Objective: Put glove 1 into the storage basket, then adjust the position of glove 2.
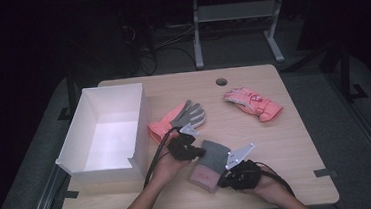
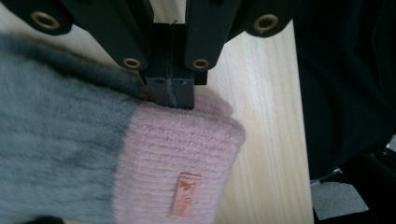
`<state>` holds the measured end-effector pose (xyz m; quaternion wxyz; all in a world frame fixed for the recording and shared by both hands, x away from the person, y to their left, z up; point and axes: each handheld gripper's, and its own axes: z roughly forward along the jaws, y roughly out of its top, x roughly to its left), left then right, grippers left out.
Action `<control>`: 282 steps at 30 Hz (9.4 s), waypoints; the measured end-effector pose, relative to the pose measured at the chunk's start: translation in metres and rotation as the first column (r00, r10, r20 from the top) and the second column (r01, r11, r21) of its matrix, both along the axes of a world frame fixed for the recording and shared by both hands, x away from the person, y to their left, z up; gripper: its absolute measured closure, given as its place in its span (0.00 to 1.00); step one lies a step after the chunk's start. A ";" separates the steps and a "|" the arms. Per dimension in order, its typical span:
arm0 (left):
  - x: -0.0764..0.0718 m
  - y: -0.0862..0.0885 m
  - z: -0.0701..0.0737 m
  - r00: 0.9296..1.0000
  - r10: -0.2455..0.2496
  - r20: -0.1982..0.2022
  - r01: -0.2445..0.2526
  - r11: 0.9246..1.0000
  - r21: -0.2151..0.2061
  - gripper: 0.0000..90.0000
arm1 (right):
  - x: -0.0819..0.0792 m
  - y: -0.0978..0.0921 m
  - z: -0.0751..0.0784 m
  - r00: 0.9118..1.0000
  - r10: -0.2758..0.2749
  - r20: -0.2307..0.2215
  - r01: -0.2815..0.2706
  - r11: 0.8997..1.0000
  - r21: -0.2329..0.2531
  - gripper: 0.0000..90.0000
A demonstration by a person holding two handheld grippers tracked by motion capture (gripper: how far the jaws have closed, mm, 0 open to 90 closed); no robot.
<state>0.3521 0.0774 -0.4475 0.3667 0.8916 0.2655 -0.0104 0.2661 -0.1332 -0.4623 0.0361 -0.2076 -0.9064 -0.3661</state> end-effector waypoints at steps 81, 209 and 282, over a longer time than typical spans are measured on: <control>-0.027 -0.023 -0.002 0.987 -0.125 -0.096 0.134 0.987 0.088 0.68 | -0.007 -0.095 0.002 0.898 -0.433 0.083 0.436 0.900 -0.021 0.16; 0.073 0.246 0.029 0.750 0.660 0.041 -0.635 0.701 0.325 0.34 | 0.017 -0.081 0.000 0.904 -0.423 0.066 0.423 0.906 0.023 0.16; 0.085 0.026 0.069 0.930 0.356 0.093 -0.363 0.929 0.078 1.00 | 0.015 -0.079 0.003 0.917 -0.394 0.061 0.392 0.919 0.038 0.16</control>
